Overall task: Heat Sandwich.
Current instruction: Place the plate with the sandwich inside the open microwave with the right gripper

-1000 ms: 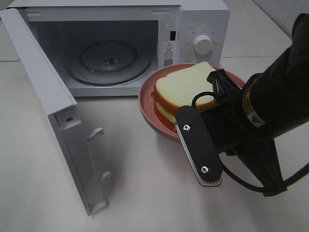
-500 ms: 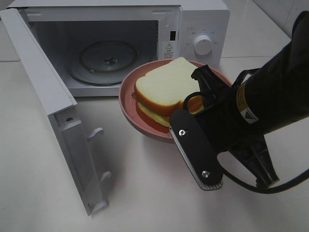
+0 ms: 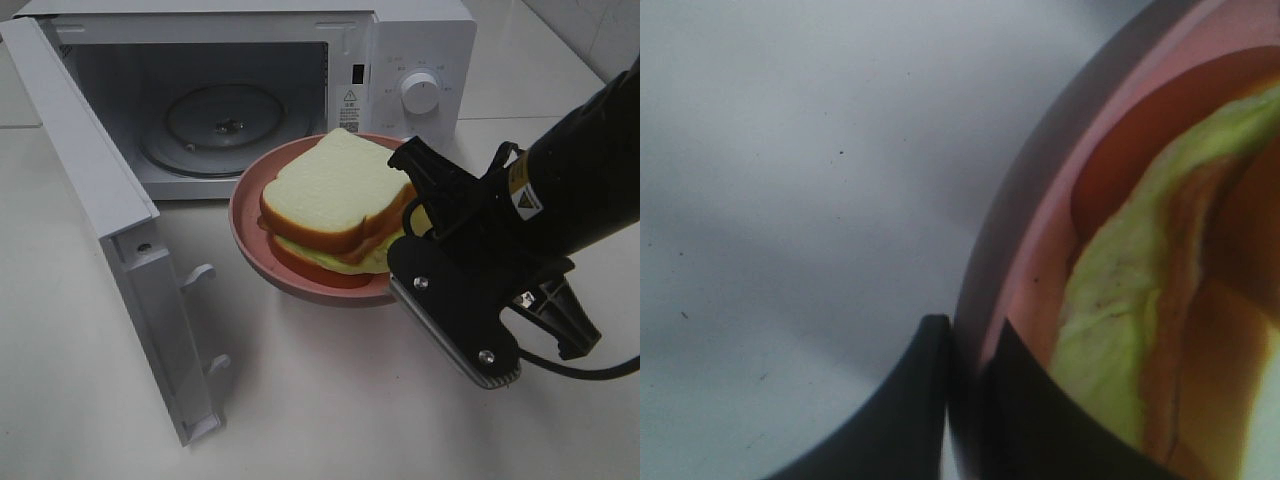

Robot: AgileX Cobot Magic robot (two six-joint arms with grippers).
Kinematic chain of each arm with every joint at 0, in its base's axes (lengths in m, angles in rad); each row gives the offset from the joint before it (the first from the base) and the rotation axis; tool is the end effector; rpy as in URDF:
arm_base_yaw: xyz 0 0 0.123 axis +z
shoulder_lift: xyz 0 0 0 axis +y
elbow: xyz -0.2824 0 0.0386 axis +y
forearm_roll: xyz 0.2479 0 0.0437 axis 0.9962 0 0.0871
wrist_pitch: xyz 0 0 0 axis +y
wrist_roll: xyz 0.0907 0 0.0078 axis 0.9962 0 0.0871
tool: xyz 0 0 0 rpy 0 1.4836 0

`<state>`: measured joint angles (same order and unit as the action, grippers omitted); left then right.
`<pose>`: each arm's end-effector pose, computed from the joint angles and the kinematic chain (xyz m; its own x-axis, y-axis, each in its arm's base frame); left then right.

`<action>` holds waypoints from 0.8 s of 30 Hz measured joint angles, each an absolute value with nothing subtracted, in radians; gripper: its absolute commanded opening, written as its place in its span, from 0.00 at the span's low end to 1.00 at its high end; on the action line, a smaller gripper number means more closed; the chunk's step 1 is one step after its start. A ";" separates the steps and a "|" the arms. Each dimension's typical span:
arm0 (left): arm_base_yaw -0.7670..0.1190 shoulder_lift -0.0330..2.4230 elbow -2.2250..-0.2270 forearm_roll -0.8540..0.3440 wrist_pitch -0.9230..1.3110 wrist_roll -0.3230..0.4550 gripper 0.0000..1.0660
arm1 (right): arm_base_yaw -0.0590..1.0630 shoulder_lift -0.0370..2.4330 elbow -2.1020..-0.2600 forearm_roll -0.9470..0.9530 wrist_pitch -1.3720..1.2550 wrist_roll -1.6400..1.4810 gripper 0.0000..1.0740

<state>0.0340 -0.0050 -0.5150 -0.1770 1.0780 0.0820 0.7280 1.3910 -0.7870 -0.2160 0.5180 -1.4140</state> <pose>-0.0083 -0.0144 0.2809 -0.4477 -0.0176 -0.8940 0.1040 0.9920 -0.0716 0.2029 0.1679 0.2255 0.6403 -0.7606 0.1071 -0.6180 -0.5929 -0.5162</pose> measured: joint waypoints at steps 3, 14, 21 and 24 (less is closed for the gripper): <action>0.034 -0.005 -0.515 -0.177 1.078 0.082 0.83 | 0.701 1.391 -0.787 -0.170 0.513 -1.483 0.02; 0.034 -0.005 -0.515 -0.177 1.078 0.082 0.83 | 0.591 1.391 -0.784 -0.016 0.486 -1.700 0.01; 0.034 -0.005 -0.515 -0.177 1.078 0.082 0.83 | 0.587 1.413 -0.783 0.000 0.442 -1.727 0.00; 0.034 -0.005 -0.515 -0.177 1.078 0.082 0.83 | 0.587 1.433 -0.783 0.005 0.430 -1.727 0.00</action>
